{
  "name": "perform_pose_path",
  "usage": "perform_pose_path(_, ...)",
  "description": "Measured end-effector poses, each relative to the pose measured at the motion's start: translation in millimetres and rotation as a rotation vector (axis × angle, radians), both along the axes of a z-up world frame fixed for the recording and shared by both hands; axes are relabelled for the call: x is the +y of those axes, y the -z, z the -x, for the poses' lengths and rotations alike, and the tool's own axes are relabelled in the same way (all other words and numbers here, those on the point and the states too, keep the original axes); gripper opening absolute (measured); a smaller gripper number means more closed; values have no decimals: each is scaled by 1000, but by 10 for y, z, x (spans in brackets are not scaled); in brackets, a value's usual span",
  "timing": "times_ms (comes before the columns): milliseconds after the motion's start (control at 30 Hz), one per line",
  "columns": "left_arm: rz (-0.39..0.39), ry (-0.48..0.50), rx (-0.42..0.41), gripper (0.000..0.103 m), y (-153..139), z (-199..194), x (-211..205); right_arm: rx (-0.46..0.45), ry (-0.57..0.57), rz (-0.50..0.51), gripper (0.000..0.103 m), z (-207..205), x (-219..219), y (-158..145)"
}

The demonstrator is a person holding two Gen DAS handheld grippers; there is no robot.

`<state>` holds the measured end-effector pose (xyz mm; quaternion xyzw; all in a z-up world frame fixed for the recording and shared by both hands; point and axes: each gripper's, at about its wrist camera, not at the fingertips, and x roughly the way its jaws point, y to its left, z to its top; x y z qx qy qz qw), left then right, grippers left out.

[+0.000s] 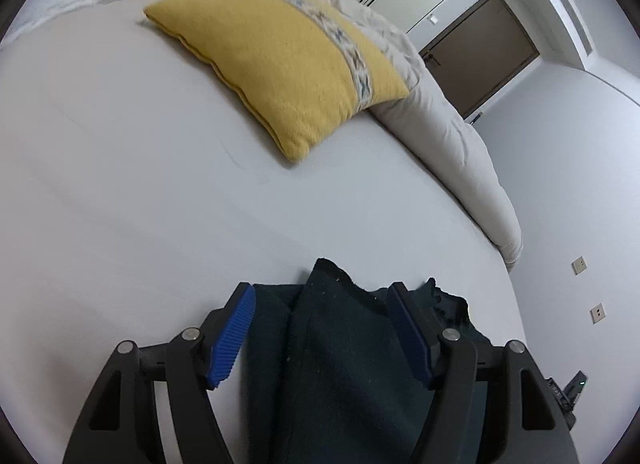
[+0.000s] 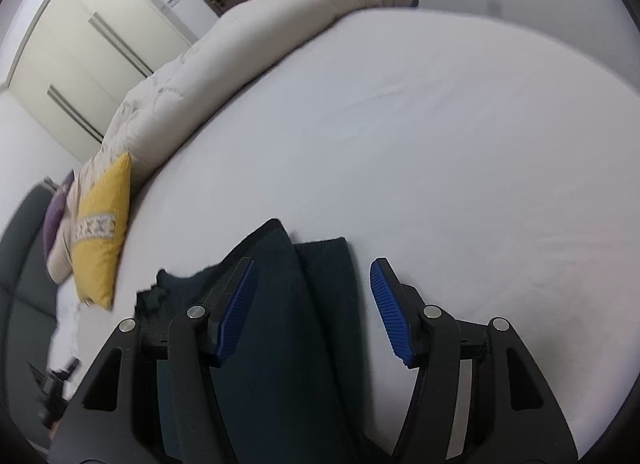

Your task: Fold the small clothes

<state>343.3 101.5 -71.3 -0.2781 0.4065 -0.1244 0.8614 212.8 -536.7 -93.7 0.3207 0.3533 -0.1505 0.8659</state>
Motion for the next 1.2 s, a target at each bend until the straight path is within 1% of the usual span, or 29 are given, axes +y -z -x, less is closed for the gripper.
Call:
perform_pose_path(100, -63, 18, -15, 70, -18, 151, -54, 13, -39, 82, 57, 43, 174, -87)
perform_pose_path(200, -97, 42, 6, 70, 78, 313, -136, 50, -103, 159, 57, 48, 396, -107)
perform_pose_path(233, -114, 48, 20, 70, 127, 348, -163, 74, -121, 188, 57, 65, 455, -85)
perform_pose_path(300, -147, 61, 50, 69, 237, 382, -211, 166, -160, 248, 57, 2, 585, 60)
perform_pose_path(333, -148, 71, 76, 66, 320, 390, -225, 218, -183, 261, 56, 33, 584, 191)
perform_pose_path(367, -145, 73, 82, 61, 350, 401, -226, 213, -185, 276, 56, 48, 637, 199)
perform_pose_path(400, -146, 74, 78, 60, 352, 419, -217, 197, -181, 290, 56, 90, 664, 177)
perform_pose_path(467, -145, 75, 70, 59, 321, 463, -189, 194, -166, 291, 55, 143, 675, 133)
perform_pose_path(533, -147, 67, 49, 59, 255, 543, -156, 157, -146, 315, 54, 265, 713, 20)
perform_pose_path(600, -172, 70, 28, 59, 208, 629, -168, 129, -139, 347, 54, 387, 730, -58)
perform_pose_path(733, -244, 95, 6, 59, 201, 842, -275, 123, -126, 372, 54, 579, 794, -101)
perform_pose_path(767, -268, 106, 9, 56, 231, 888, -310, 125, -126, 375, 54, 632, 821, -100)
perform_pose_path(800, -280, 117, 18, 47, 269, 912, -333, 131, -131, 376, 54, 689, 837, -91)
perform_pose_path(867, -295, 116, 26, 44, 340, 952, -344, 151, -132, 371, 54, 773, 819, -47)
perform_pose_path(900, -295, 112, 21, 40, 345, 966, -330, 160, -135, 358, 54, 806, 807, -5)
perform_pose_path(933, -299, 109, 19, 37, 344, 973, -321, 164, -137, 348, 54, 927, 726, -5)
perform_pose_path(1000, -310, 105, 16, 26, 325, 981, -321, 163, -134, 333, 53, 1011, 680, 17)
perform_pose_path(1033, -322, 107, 10, 23, 306, 994, -328, 160, -137, 330, 48, 1019, 678, 24)
perform_pose_path(1067, -339, 109, 2, 20, 285, 1017, -340, 159, -143, 331, 46, 1034, 682, 20)
perform_pose_path(1100, -351, 110, -2, 19, 273, 1036, -352, 159, -150, 335, 42, 1052, 691, 19)
perform_pose_path(1133, -361, 110, -3, 19, 267, 1058, -358, 162, -158, 336, 35, 1039, 712, 28)
perform_pose_path(1200, -365, 100, -2, 19, 259, 1117, -344, 175, -178, 339, 30, 1032, 753, 44)
